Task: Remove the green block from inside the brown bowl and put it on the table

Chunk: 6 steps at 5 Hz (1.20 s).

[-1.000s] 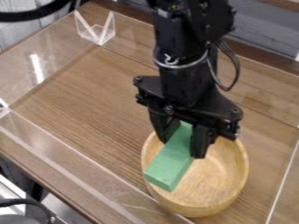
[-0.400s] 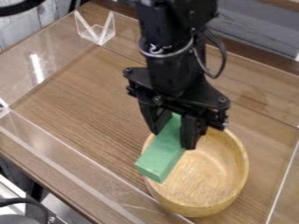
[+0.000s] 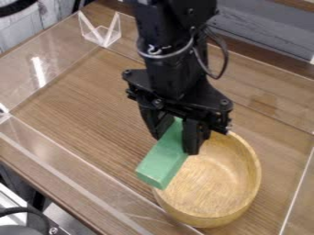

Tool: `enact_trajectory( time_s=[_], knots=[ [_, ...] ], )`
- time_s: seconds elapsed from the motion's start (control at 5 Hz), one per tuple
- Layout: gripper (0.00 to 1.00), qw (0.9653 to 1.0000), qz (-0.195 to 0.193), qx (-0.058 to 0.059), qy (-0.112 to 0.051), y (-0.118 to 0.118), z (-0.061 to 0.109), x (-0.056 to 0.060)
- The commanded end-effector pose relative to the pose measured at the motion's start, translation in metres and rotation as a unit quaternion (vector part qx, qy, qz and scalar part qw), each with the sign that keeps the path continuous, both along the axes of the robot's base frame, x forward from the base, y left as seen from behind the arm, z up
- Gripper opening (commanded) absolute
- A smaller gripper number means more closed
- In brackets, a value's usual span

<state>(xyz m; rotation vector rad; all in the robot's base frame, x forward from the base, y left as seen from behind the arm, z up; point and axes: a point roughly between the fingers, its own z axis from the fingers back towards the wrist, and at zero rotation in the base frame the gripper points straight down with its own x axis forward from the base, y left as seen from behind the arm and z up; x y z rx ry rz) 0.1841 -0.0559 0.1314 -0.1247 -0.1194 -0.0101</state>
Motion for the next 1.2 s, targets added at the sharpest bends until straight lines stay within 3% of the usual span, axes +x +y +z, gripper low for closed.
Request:
enact_trajectory(
  time_s=[0.0, 1.0],
  knots=[
    [0.0, 0.9998, 0.0, -0.006, -0.017, 0.002, 0.008, 0.001],
    [0.0, 0.9996, 0.004, -0.005, -0.028, 0.023, 0.002, -0.004]
  ],
)
